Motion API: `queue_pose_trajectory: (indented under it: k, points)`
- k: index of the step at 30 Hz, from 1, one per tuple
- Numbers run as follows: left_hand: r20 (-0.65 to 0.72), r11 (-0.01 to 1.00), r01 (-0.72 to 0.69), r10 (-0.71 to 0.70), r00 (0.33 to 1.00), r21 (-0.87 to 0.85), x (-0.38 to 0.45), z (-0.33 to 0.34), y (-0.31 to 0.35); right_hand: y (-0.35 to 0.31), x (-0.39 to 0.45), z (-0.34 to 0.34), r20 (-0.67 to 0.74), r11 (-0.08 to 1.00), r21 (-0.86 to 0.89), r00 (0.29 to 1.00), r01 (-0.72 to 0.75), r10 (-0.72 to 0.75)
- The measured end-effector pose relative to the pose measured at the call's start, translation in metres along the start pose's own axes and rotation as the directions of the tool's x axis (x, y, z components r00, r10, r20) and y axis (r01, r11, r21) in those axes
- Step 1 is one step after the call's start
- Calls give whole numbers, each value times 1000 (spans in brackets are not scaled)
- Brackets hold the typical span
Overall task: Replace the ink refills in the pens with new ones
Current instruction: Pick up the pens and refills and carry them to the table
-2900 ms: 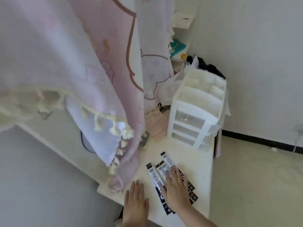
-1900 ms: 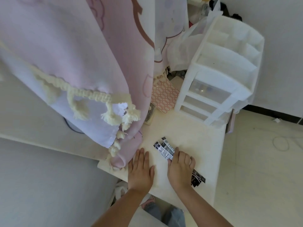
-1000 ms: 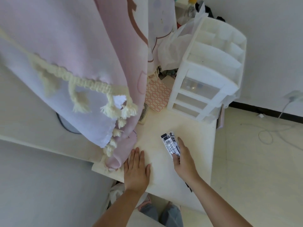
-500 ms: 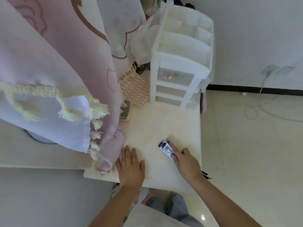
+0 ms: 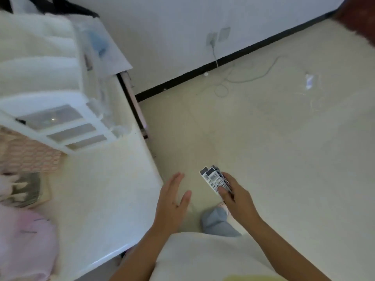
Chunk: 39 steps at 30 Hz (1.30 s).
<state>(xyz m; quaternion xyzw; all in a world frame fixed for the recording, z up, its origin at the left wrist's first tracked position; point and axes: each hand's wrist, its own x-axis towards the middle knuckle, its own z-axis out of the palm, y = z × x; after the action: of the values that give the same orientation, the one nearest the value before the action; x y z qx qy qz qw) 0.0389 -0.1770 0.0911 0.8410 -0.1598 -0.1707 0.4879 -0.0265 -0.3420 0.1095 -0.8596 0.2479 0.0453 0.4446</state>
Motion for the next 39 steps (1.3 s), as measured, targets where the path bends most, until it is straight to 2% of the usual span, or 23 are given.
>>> queue_pose_trajectory:
  k: [4, 7, 11, 17, 23, 27, 30, 39]
  points:
    - [124, 989, -124, 134, 983, -86, 32, 57, 46, 38, -11, -70, -153, 983, 152, 980, -102, 126]
    - [202, 978, -133, 165, 965, -163, 55, 106, 78, 67, -14, -119, -245, 950, 282, 947, -133, 206]
    - [324, 962, -108, 189, 927, -252, 91, 169, 128, 106, -14, -178, -370, 893, 421, 870, -157, 327]
    - [540, 956, -194, 285, 792, -221, 132, 251, 190, 149, -16, -243, -448, 802, 571, 752, -177, 485]
    - [652, 936, -316, 337, 680, -154, 185, 330, 234, 189, 14, -294, -476, 733, 653, 650, -191, 593]
    - [704, 966, -90, 240, 669, -244, 240, 388, 269, 221, 62, -348, -503, 708, 682, 585, -182, 636]
    - [751, 964, -44, 231, 619, -261, 293, 429, 305, 240, 106, -400, -528, 702, 687, 534, -188, 660]
    - [821, 967, -124, 256, 511, -224, 406, 558, 396, 301, 196, -529, -568, 684, 699, 419, -207, 708]
